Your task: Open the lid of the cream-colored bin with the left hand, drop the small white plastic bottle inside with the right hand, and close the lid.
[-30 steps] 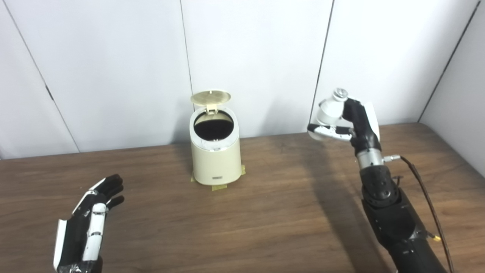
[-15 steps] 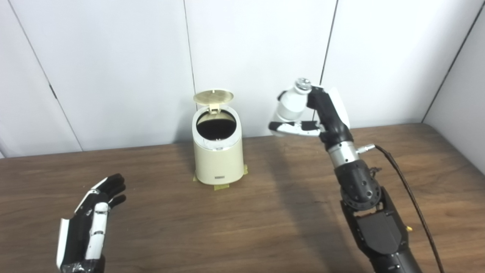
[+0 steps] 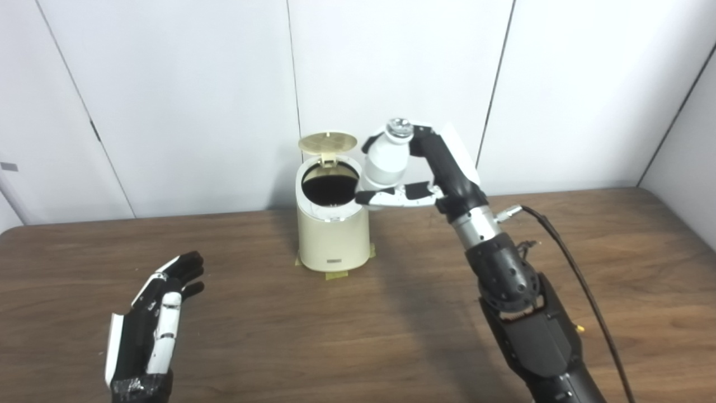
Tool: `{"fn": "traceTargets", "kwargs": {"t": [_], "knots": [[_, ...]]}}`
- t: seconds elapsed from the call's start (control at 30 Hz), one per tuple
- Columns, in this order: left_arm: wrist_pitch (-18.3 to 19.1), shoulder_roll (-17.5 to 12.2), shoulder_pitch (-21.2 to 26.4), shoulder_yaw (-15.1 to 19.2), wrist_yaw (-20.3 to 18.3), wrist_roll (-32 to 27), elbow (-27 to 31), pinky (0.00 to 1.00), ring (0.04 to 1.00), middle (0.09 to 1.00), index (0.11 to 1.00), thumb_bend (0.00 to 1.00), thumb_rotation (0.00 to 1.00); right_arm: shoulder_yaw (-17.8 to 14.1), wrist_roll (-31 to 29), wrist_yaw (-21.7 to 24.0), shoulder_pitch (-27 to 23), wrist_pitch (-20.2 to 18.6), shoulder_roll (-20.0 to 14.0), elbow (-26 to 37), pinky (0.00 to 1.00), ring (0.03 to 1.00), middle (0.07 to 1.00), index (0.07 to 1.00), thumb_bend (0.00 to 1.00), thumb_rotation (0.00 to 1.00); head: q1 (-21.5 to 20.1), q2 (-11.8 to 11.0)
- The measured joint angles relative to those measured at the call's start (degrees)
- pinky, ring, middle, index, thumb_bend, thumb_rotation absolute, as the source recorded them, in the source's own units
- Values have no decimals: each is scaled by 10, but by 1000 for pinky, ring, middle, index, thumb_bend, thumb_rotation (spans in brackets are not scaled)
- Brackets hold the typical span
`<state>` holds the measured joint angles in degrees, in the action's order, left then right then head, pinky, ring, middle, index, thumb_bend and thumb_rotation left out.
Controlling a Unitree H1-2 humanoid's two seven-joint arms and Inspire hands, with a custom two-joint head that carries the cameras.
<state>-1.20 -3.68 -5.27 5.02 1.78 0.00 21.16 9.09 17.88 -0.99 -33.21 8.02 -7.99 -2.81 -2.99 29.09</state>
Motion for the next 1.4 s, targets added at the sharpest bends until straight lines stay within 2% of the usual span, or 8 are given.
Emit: {"fn": "traceTargets", "kwargs": {"t": [0.27,0.47,0.57,0.67,0.83,0.93,1.23,1.4], "knots": [[-2,1,0,-6,3,6,-2,775,815,801,787,258,711,11,10,-1,-29,100,10,-87,277,392,495,518,514,0,10,-2],[-2,2,0,-8,5,8,-2,768,805,794,781,265,695,26,32,-20,-68,156,10,-166,343,421,488,501,518,0,15,-4],[-3,2,0,-10,7,11,-2,761,804,792,777,258,699,64,33,-39,-88,167,-2,-194,363,427,489,496,519,0,18,-5],[-7,3,0,-12,7,11,-2,759,805,795,779,259,700,122,43,-85,-112,172,-22,-228,382,436,489,487,519,0,21,-5],[-22,3,-1,-16,7,15,-3,764,808,799,780,257,712,229,63,-212,-149,175,-54,-286,393,444,491,477,519,0,29,-7],[-23,4,-1,-17,8,21,-3,753,804,796,777,259,694,280,65,-269,-170,175,-62,-318,400,450,492,472,520,0,30,-8],[-23,5,-1,-18,9,23,-3,753,799,796,777,259,694,368,66,-371,-208,176,-65,-377,399,453,494,467,520,0,36,-7],[-23,6,-2,-19,10,23,-3,756,795,795,775,261,686,406,91,-421,-228,176,-72,-401,387,444,494,473,519,0,38,-8]]}}
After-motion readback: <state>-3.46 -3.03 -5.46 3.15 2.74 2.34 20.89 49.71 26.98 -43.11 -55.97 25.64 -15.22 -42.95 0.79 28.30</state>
